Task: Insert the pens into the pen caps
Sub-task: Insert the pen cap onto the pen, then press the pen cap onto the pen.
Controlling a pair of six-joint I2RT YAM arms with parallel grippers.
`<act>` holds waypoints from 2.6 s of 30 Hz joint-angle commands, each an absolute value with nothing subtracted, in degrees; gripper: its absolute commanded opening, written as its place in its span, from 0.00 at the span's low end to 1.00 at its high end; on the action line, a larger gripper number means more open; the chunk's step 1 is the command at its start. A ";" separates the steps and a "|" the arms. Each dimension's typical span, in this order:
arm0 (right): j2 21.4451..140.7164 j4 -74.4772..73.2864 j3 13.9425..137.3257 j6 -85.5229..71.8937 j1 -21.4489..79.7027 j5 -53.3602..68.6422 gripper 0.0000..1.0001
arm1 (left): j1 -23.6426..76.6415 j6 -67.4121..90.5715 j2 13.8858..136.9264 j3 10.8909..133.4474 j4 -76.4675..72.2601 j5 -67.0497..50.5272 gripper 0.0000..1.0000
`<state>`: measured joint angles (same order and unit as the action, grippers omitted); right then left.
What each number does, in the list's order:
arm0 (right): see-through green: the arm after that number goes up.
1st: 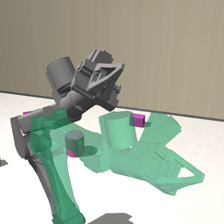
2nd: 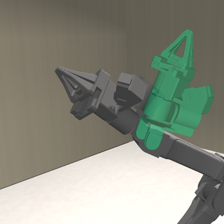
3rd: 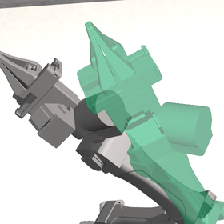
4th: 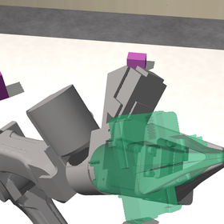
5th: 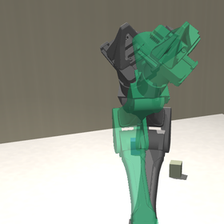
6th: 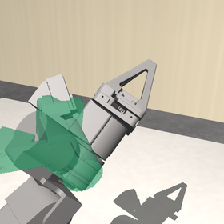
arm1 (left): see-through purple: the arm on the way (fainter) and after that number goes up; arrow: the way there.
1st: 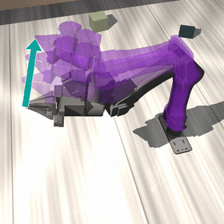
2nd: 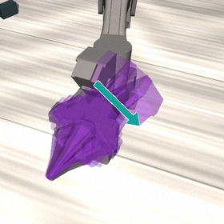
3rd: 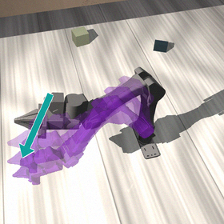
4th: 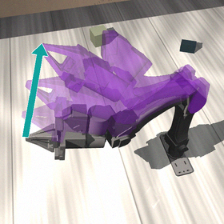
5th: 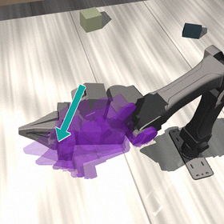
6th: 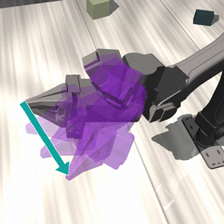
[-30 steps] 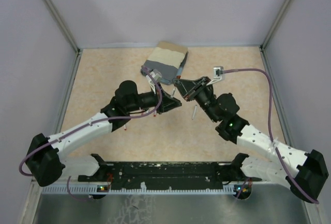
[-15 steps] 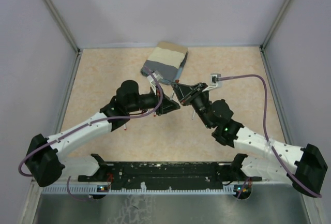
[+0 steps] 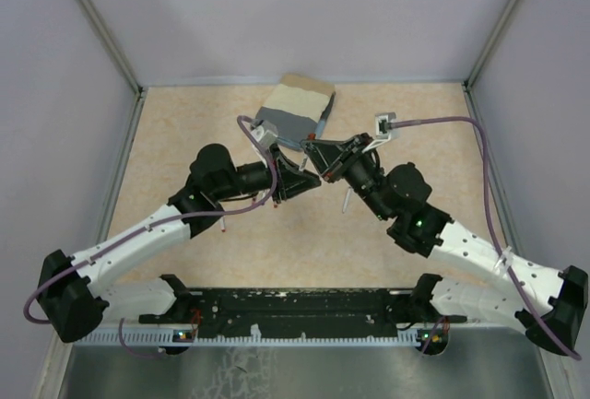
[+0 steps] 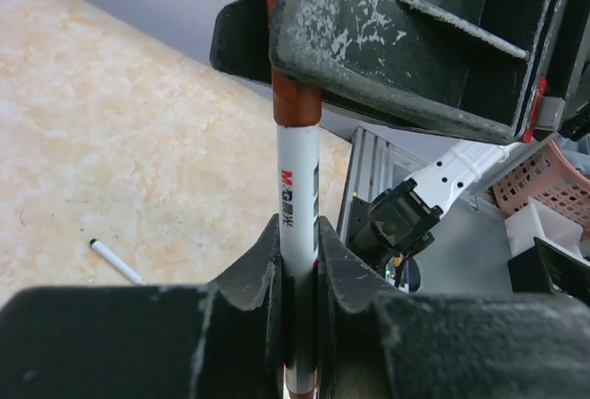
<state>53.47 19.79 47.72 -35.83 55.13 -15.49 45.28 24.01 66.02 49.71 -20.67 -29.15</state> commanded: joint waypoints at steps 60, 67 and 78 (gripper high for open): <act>56.24 2.04 67.93 -19.96 54.58 -3.56 0.00 | 44.21 23.12 66.14 53.56 -30.06 -39.34 0.00; 56.35 -1.18 60.12 -23.12 55.89 0.76 0.00 | 44.42 24.40 64.58 56.48 -31.07 -33.94 0.00; 54.56 -0.66 40.01 -31.41 65.65 -5.05 0.00 | 44.91 23.03 63.88 61.21 -31.19 -30.56 0.00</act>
